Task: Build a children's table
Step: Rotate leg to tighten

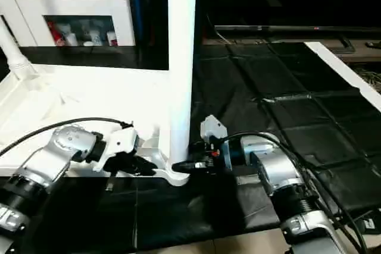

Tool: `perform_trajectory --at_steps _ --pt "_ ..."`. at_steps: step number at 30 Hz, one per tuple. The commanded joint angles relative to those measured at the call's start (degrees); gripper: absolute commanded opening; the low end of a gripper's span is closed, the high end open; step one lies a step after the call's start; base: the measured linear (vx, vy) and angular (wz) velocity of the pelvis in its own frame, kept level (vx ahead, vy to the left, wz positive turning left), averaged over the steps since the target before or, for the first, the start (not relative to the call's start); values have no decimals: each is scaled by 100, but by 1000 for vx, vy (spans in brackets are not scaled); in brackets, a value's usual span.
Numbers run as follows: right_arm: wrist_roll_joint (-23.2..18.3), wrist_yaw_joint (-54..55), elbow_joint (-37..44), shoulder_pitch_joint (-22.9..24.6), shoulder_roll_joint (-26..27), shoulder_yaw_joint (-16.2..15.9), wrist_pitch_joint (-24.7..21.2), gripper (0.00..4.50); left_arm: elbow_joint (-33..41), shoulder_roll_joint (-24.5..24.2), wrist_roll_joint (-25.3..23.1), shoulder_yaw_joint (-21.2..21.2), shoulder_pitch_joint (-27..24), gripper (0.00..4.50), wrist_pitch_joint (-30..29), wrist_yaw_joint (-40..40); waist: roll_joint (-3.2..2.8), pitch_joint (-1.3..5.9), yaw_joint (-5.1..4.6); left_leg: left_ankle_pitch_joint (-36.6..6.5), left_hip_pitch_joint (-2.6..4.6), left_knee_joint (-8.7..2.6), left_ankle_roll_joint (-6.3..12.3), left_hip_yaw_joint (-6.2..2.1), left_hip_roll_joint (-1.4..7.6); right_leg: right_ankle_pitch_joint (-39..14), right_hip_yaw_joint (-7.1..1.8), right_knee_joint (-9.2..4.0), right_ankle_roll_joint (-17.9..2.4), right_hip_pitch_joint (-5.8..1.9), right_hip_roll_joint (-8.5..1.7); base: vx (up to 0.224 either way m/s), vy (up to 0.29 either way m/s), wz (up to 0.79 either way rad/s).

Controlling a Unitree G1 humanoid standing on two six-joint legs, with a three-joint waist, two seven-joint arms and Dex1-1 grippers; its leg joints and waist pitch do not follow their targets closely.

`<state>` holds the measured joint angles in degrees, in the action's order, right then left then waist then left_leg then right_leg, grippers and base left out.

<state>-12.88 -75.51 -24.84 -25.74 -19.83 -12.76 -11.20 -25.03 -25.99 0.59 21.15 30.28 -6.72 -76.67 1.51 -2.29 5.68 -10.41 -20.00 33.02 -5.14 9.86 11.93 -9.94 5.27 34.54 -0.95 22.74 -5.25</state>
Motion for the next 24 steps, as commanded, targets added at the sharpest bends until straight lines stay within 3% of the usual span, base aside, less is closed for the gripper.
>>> perform_trajectory --at_steps 1,5,7,9,10,11,12,13,14,18,19,21,24 --pt "-148 283 226 136 346 -155 -303 197 -161 235 -88 34 17 0 -493 609 -19 294 -16 -1421 28 -386 113 15 141 -1857 -289 -442 -1028 -261 -301 0 0 0" --pt "220 1683 158 147 893 -82 -597 197 -90 724 75 -298 106 0 -1239 1397 -18 250 -104 -1802 63 -393 -76 -29 88 -3082 -239 -582 -592 -213 -317 0 0 0" --pt "361 2413 9 36 1240 49 -702 197 -98 1039 150 -500 189 0 -1592 1863 -36 231 -167 -1918 41 -388 -135 -60 63 -3565 -186 -651 -351 -209 -321 0 0 0" --pt "465 2965 -140 -77 1492 153 -824 196 -81 1276 204 -655 241 0 -1834 2199 -45 248 -251 -2049 42 -377 -184 -100 40 -3768 -121 -703 -214 -213 -323 0 0 0" --pt "546 3634 -357 -236 1828 313 -878 196 -52 1545 204 -789 279 0 -2051 2602 -48 249 -320 -2115 -2 -395 -156 -126 43 -3701 -94 -710 -177 -246 -312 0 0 0" --pt "550 3803 -437 -296 1937 360 -890 196 -60 1627 181 -819 295 0 -2091 2746 -72 260 -387 -2190 2 -395 -171 -138 50 -3598 -80 -718 -217 -224 -315 0 0 0" --pt "550 3803 -437 -296 1937 360 -890 196 -60 1627 181 -819 295 0 -2091 2746 -72 260 -387 -2190 2 -395 -171 -138 50 -3598 -80 -718 -217 -224 -315 0 0 0" --pt "571 3978 -530 -372 2066 385 -851 196 -93 1744 156 -878 324 0 -2119 2973 -81 274 -420 -2220 -2 -401 -80 -147 55 -3362 -78 -727 -268 -237 -307 0 0 0" --pt "618 4255 -655 -483 2239 407 -829 196 -151 1917 139 -995 373 0 -2171 3290 -79 279 -421 -2173 5 -415 -29 -136 65 -3099 -94 -716 -369 -228 -299 0 0 0" --pt "740 4443 -830 -627 2432 407 -702 196 -155 2061 84 -1106 427 0 -2216 3559 -67 268 -423 -2181 19 -420 39 -114 58 -2934 -131 -702 -479 -207 -293 0 0 0" --pt "709 4396 -807 -615 2440 434 -666 251 -139 2032 69 -1101 426 0 -2200 3547 -60 272 -408 -2124 24 -423 72 -101 64 -2814 -156 -687 -514 -200 -294 0 0 0" --pt "651 4348 -766 -590 2468 512 -657 267 -101 1965 29 -1085 411 0 -2173 3530 -53 284 -391 -1969 2 -432 115 -84 69 -2599 -184 -651 -577 -222 -295 0 0 0" --pt "632 4169 -625 -444 2362 486 -519 287 47 1712 -12 -977 285 0 -2062 3282 -103 295 -358 -1754 -8 -434 136 -61 77 -2268 -211 -617 -682 -233 -297 0 0 0"
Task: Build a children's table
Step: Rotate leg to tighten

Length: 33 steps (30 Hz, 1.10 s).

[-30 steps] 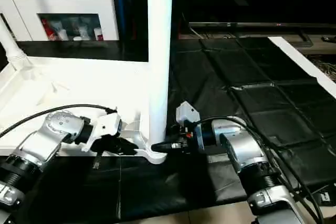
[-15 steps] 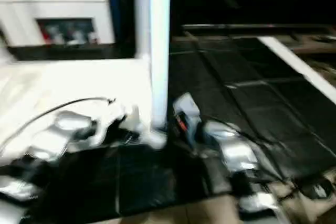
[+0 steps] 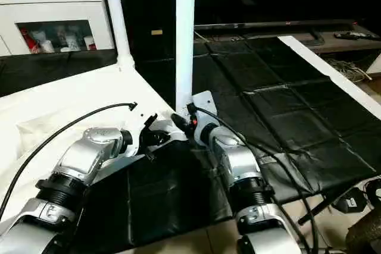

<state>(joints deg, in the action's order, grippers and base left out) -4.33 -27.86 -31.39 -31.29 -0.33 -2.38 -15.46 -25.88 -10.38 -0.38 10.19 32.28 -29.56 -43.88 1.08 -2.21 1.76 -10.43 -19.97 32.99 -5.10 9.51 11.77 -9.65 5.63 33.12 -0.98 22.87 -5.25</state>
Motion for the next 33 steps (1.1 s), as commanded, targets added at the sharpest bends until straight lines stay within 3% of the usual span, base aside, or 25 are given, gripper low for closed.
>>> perform_trajectory --at_steps 1,2,3,4,6,9,11,12,15,17,18,25,27,30,31,33 --pt "-219 -674 74 167 345 -571 -41 301 172 64 79 166 47 0 299 -129 -42 298 44 -1684 -23 -433 145 -26 95 -2181 -249 -459 -708 -266 -296 0 0 0" --pt "-212 -775 113 254 251 -555 34 315 233 -112 69 255 -25 0 434 -395 -163 300 47 -1685 -11 -440 129 -31 100 -2051 -255 -452 -749 -258 -292 0 0 0" --pt "-218 -811 127 287 220 -542 50 326 254 -177 64 286 -53 0 479 -490 -109 313 19 -1655 -42 -433 146 -28 96 -1911 -249 -432 -795 -284 -272 0 0 0" --pt "-218 -811 127 287 220 -542 50 326 254 -177 64 286 -53 0 479 -490 -109 313 19 -1655 -42 -433 146 -28 96 -1911 -249 -432 -795 -284 -272 0 0 0" --pt "-276 -1097 254 405 -6 -510 191 349 231 -413 19 405 -89 0 742 -860 -149 338 38 -1382 -17 -406 178 8 99 -1469 -271 -381 -1020 -279 -270 0 0 0" --pt "-380 -1441 427 516 -250 -445 285 366 203 -617 0 503 -95 0 932 -1190 -137 340 63 -1239 -24 -399 252 25 111 -1155 -277 -352 -1111 -297 -265 0 0 0" --pt "-427 -1656 524 570 -388 -441 340 383 201 -706 11 549 -98 0 1023 -1370 -142 339 81 -1218 -26 -409 256 12 117 -1134 -263 -339 -1140 -315 -265 0 0 0" --pt "-465 -1996 659 631 -595 -487 373 394 189 -805 37 610 -89 0 1104 -1583 -115 330 86 -1260 -19 -413 263 15 119 -1214 -261 -349 -1135 -321 -260 0 0 0" --pt "-585 -2744 920 721 -1024 -532 444 426 135 -1019 86 757 -75 0 1385 -2116 -134 320 142 -1340 8 -410 285 30 138 -1291 -284 -350 -1155 -292 -273 0 0 0" --pt "-681 -3220 1000 712 -1292 -529 488 433 96 -1174 70 894 -68 0 1594 -2509 -107 316 180 -1359 15 -414 300 35 147 -1316 -293 -339 -1160 -289 -274 0 0 0" --pt "-698 -3307 1011 710 -1336 -534 491 433 86 -1197 66 915 -65 0 1631 -2571 -114 314 201 -1378 37 -410 291 44 155 -1307 -299 -343 -1190 -271 -283 0 0 0" --pt "-771 -4442 1027 621 -1910 -820 665 433 -127 -1474 29 1155 21 0 2105 -3304 -89 325 335 -1230 12 -395 307 53 160 -1279 -292 -310 -1167 -294 -290 0 0 0" --pt "-788 -4618 999 587 -1989 -871 678 433 -185 -1515 17 1194 52 0 2214 -3418 -56 326 349 -1197 -3 -389 308 57 151 -1289 -290 -307 -1172 -306 -294 0 0 0" --pt "-879 -5059 930 496 -2102 -952 611 433 -222 -1612 35 1261 89 0 2381 -3739 -52 326 362 -1234 2 -388 314 57 154 -1459 -281 -317 -1139 -302 -295 0 0 0" --pt "-899 -5142 910 475 -2117 -963 593 407 -218 -1631 41 1275 93 0 2407 -3802 -60 328 369 -1205 0 -389 311 55 165 -1442 -288 -308 -1142 -300 -302 0 0 0" --pt "-913 -5330 752 372 -2121 -993 577 399 -168 -1709 38 1339 81 0 2494 -4002 -51 330 379 -1180 -1 -390 306 55 167 -1423 -283 -300 -1180 -294 -300 0 0 0"
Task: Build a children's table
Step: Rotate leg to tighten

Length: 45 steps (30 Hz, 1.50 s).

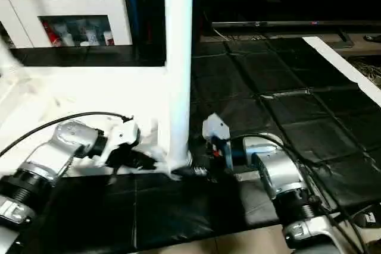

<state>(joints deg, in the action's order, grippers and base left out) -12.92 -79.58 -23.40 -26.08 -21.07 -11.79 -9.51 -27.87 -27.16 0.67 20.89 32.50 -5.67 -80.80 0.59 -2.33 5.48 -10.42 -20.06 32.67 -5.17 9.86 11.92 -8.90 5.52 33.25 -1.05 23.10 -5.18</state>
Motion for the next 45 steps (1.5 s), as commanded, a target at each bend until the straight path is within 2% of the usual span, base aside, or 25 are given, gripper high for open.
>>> perform_trajectory --at_steps 1,3,5,8,9,12,14,23,31,32,33,34,35,38,39,40,41,42,43,44,45 --pt "-79 -217 -97 -185 -41 -66 -38 396 42 -59 -65 298 51 0 131 -380 3 344 7 -1180 14 -355 306 20 155 -1493 -272 -305 -1186 -313 -308 0 0 0" --pt "-112 -284 -129 -212 -42 -81 -70 358 60 -83 -62 329 41 0 156 -445 19 344 12 -1150 17 -354 306 24 155 -1456 -275 -303 -1198 -315 -305 0 0 0" --pt "-130 -334 -151 -232 -45 -92 -81 352 62 -93 -60 345 35 0 178 -493 0 351 36 -1116 24 -352 293 24 160 -1390 -274 -290 -1224 -311 -305 0 0 0" --pt "-151 -438 -189 -267 -45 -122 -107 339 62 -91 -64 374 24 0 227 -555 19 357 56 -1083 14 -348 289 24 155 -1348 -273 -278 -1212 -322 -306 0 0 0" --pt "-158 -479 -204 -281 -42 -136 -119 317 56 -84 -67 382 23 0 247 -571 17 358 57 -1077 17 -347 287 26 156 -1340 -275 -278 -1215 -319 -306 0 0 0" --pt "-165 -507 -214 -289 -43 -146 -128 304 52 -79 -70 387 22 0 259 -581 19 363 72 -1036 18 -341 286 28 156 -1300 -276 -269 -1217 -321 -305 0 0 0" --pt "-169 -544 -240 -302 -35 -163 -138 273 50 -71 -72 389 22 0 263 -592 18 362 76 -1034 16 -341 285 28 154 -1315 -275 -271 -1209 -324 -307 0 0 0" --pt "-278 -779 -317 -319 27 -200 -353 201 -5 -83 -46 396 -4 0 300 -626 32 366 88 -995 15 -337 286 29 154 -1287 -273 -263 -1215 -326 -300 0 0 0" --pt "-403 -674 -80 -108 104 -197 -604 196 136 -3 89 263 -126 0 -13 -458 26 364 95 -1031 16 -336 261 30 152 -1366 -275 -271 -1177 -323 -303 0 0 0" --pt "-391 -300 74 40 213 -147 -742 196 214 76 88 162 -181 0 -244 -137 -16 364 95 -1041 22 -341 245 26 157 -1348 -278 -265 -1191 -321 -304 0 0 0" --pt "-363 258 245 221 391 -60 -898 196 355 209 114 18 -277 0 -548 297 -11 351 90 -1093 21 -352 211 21 164 -1377 -276 -283 -1179 -321 -304 0 0 0" --pt "-363 258 245 221 391 -60 -898 196 355 209 114 18 -277 0 -548 297 -20 344 76 -1113 11 -361 170 22 165 -1390 -284 -273 -1163 -329 -301 0 0 0" --pt "-245 849 315 353 597 7 -958 196 525 341 155 -102 -381 0 -824 647 -22 314 53 -1427 27 -384 73 7 142 -2029 -271 -344 -983 -315 -313 0 0 0" --pt "-57 1719 302 493 953 113 -1012 196 715 570 117 -260 -502 0 -1298 1255 0 272 -19 -1773 72 -392 -36 -20 92 -2993 -234 -478 -660 -266 -315 -17 -1 -2" --pt "0 2047 252 511 1106 170 -1012 196 734 679 95 -334 -523 0 -1477 1511 12 248 -88 -1885 54 -393 -73 -44 71 -3408 -201 -528 -468 -269 -319 -50 -4 -7" --pt "63 2404 184 513 1266 239 -1022 195 746 788 70 -402 -541 0 -1620 1765 -2 231 -153 -1991 40 -394 -117 -65 63 -3722 -165 -576 -289 -269 -323 0 0 0" --pt "115 2727 93 493 1414 306 -1037 195 740 897 48 -467 -551 0 -1715 2004 9 228 -221 -2155 64 -354 -117 -88 12 -4089 -86 -673 -76 -259 -316 0 0 0" --pt "151 2929 76 493 1504 351 -1077 195 767 959 32 -506 -567 0 -1789 2145 -12 221 -258 -2230 93 -351 -115 -85 11 -4177 -69 -711 -30 -237 -313 0 0 0" --pt "171 3296 -33 437 1699 455 -1088 195 799 1118 32 -590 -578 0 -1928 2406 -21 223 -334 -2357 113 -328 -94 -106 -8 -4254 5 -767 41 -228 -301 0 0 0" --pt "172 3633 -150 369 1880 561 -1113 195 824 1263 28 -662 -584 0 -2040 2640 -69 221 -396 -2542 163 -317 -86 -125 3 -4217 60 -815 28 -201 -298 0 0 0" --pt "182 3957 -250 294 2042 656 -1129 194 857 1390 19 -720 -582 0 -2165 2848 -112 230 -427 -2646 191 -333 -80 -150 29 -4058 77 -815 -44 -212 -309 0 0 0"
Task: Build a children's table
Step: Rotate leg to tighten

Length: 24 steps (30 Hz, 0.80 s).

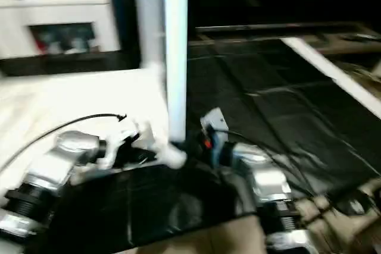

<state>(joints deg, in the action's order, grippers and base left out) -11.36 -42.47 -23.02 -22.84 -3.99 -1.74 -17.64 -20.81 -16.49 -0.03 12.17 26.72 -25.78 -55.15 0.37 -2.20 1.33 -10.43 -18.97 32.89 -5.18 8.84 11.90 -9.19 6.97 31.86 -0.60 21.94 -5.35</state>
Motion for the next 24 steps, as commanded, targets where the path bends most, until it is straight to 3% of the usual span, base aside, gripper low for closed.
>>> perform_trajectory --at_steps 1,2,4,5,6,7,8,9,10,11,12,13,14,15,16,17,18,19,20,21,22,23,24 --pt "22 526 -404 -127 485 -259 -311 194 142 456 82 95 21 0 -240 487 -120 201 -99 -2969 37 -421 -54 -122 83 -3742 29 -677 -117 -178 -263 0 0 0" --pt "21 595 -431 -153 522 -236 -311 194 139 489 79 82 30 0 -261 539 -136 192 -179 -3289 9 -477 -46 -181 120 -3510 88 -669 -92 -253 -248 0 0 0" --pt "42 1025 -651 -360 722 -136 -245 194 28 765 80 -86 151 0 -354 999 -193 152 -252 -3868 87 -556 -41 -231 201 -3178 153 -649 -182 -273 -231 0 0 0" --pt "61 1275 -802 -494 824 -65 -200 194 -60 983 92 -230 283 0 -405 1338 -181 145 -277 -4038 66 -582 -32 -245 210 -3088 116 -590 -182 -308 -237 0 0 0" --pt "60 1281 -805 -496 829 -59 -195 194 -60 993 91 -234 290 0 -410 1348 -164 126 -289 -4059 116 -554 -34 -219 169 -3307 102 -637 -176 -248 -268 0 0 0" --pt "57 1301 -815 -506 846 -42 -179 194 -59 1026 87 -249 314 0 -427 1384 -164 126 -289 -4059 116 -554 -34 -219 169 -3307 102 -637 -176 -248 -268 0 0 0" --pt "84 1293 -791 -491 859 -47 -140 194 -28 1056 84 -252 326 0 -464 1435 -127 117 -334 -3703 148 -398 -6 -180 34 -3988 224 -829 33 -186 -334 0 0 0" --pt "99 1278 -757 -462 868 -29 -128 194 9 1045 63 -227 326 0 -481 1448 -132 117 -340 -3569 138 -367 12 -169 11 -4129 258 -878 114 -191 -341 0 0 0" --pt "108 1269 -738 -445 872 -19 -122 250 31 1034 51 -210 325 0 -488 1457 -139 117 -340 -3461 122 -350 36 -174 13 -4156 324 -907 208 -210 -343 0 0 0" --pt "114 1280 -753 -442 865 -5 -110 250 51 1005 29 -179 318 0 -484 1451 -160 111 -361 -3601 66 -411 38 -211 76 -3971 371 -852 248 -282 -340 0 0 0" --pt "114 1280 -753 -442 865 -5 -110 264 51 1005 29 -179 318 0 -484 1451 -190 110 -344 -3731 43 -462 29 -237 124 -3846 339 -790 228 -317 -340 0 0 0" --pt "82 1201 -720 -409 814 10 -94 264 78 908 1 -112 291 0 -442 1326 -209 97 -319 -4063 27 -575 8 -278 211 -3564 248 -652 127 -347 -323 0 0 0" --pt "38 1017 -665 -358 693 -14 -13 285 109 751 -46 -11 250 0 -397 1120 -231 93 -292 -4237 46 -629 -41 -278 229 -3372 149 -562 -21 -332 -337 0 0 0" --pt "18 878 -601 -315 609 -36 25 300 116 664 -64 38 234 0 -372 1000 -182 95 -295 -4218 55 -612 -54 -279 191 -3488 137 -601 -24 -299 -356 0 0 0" --pt "9 799 -567 -293 560 -53 49 300 115 615 -73 64 229 0 -362 937 -132 114 -295 -3787 125 -459 -25 -213 41 -3946 159 -768 7 -179 -419 0 0 0" --pt "-12 608 -479 -239 434 -84 80 312 105 524 -88 100 227 0 -348 828 -132 135 -263 -3139 39 -373 15 -186 -39 -4164 172 -812 33 -212 -494 0 0 0" --pt "-62 263 -323 -144 208 -113 112 319 82 358 -132 186 237 0 -268 633 -135 157 -221 -2771 -58 -409 66 -183 -9 -3918 116 -755 -5 -263 -484 0 0 0" --pt "-65 246 -315 -140 195 -114 108 331 81 350 -132 188 238 0 -266 624 -141 162 -199 -2695 -62 -426 86 -179 12 -3747 85 -735 -54 -250 -467 0 0 0" --pt "-89 101 -248 -105 86 -123 77 331 71 290 -137 206 244 0 -256 555 -148 173 -181 -2581 -48 -447 111 -164 47 -3355 32 -680 -255 -221 -439 0 0 0" --pt "-135 -177 -139 -52 -96 -140 64 344 47 211 -130 226 257 0 -209 450 -138 205 -162 -2388 -108 -470 145 -162 79 -2885 -16 -577 -461 -265 -412 0 0 0" --pt "-135 -182 -137 -51 -100 -140 64 352 46 210 -130 226 257 0 -208 448 -138 205 -162 -2388 -108 -470 145 -162 79 -2885 -16 -577 -461 -265 -412 0 0 0" --pt "-188 -474 -31 -5 -321 -126 35 361 27 104 -117 280 270 0 -158 267 -135 243 -103 -2038 -145 -465 218 -131 103 -2330 -75 -482 -710 -276 -395 0 0 0" --pt "-202 -565 -4 5 -390 -124 34 367 21 71 -115 302 273 0 -134 208 -127 262 -75 -1865 -153 -450 256 -110 101 -2120 -99 -448 -790 -277 -390 0 0 0"
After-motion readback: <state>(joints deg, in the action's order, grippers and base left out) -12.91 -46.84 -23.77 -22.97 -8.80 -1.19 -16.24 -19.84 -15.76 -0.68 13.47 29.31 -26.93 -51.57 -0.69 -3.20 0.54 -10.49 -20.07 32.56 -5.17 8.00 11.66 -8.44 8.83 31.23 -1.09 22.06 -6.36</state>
